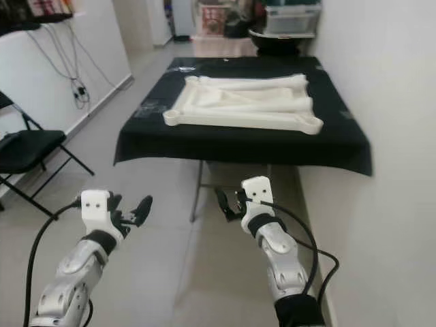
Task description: Building children table
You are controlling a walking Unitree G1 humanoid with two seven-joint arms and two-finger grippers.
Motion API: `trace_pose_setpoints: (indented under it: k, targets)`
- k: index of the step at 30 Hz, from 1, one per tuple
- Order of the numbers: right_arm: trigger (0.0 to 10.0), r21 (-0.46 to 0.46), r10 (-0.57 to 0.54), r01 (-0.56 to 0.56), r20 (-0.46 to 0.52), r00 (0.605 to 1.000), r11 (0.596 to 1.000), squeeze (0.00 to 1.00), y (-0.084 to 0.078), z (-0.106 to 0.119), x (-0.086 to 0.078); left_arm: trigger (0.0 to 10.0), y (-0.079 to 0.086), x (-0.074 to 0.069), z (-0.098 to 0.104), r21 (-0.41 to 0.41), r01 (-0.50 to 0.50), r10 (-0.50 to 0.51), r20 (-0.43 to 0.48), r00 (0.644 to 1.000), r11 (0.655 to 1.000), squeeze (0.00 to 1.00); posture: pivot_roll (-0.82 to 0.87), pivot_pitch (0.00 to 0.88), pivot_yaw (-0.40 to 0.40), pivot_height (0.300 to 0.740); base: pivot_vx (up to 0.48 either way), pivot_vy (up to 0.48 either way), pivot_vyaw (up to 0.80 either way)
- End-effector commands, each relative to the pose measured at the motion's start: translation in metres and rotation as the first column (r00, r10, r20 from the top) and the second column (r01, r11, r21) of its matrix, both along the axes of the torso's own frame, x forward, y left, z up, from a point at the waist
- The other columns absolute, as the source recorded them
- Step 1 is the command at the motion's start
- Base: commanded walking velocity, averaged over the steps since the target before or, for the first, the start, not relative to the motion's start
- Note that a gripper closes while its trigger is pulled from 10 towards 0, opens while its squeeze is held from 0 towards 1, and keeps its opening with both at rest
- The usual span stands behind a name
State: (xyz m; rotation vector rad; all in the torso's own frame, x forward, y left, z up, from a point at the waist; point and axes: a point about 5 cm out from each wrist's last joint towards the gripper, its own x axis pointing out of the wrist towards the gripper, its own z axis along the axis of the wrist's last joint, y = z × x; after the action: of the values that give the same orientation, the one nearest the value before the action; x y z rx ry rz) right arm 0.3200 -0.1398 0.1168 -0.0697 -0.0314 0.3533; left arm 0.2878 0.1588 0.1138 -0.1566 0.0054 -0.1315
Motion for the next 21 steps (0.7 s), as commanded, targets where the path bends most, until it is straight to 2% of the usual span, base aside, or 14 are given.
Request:
trace_pose_setpoints:
  k: [1,16,21]
  targets:
    - [10.0,0.004,-0.013,0.013,-0.020,1.000,1.000,0.00,-0.006,-0.003,-0.001,10.0,-0.001,0.003,-0.002,-0.001,0.009,-0.009,-0.015,1.000,1.000,0.00,-0.01,0.000,0.012,0.740,0.352,0.000,0.00]
    - [10.0,0.029,-0.016,0.018,-0.049,0.999,0.999,0.00,-0.007,-0.005,0.002,10.0,-0.005,0.012,0.004,-0.006,0.043,-0.043,-0.003,0.999,0.999,0.00,-0.02,0.000,0.027,0.740,0.342,0.000,0.00]
    - [10.0,0.030,-0.008,0.009,-0.049,0.999,1.000,0.00,-0.006,-0.004,0.002,10.0,-0.005,0.013,0.004,-0.005,0.047,-0.047,-0.003,0.999,0.999,0.00,-0.02,0.000,0.028,0.740,0.339,0.000,-0.80]
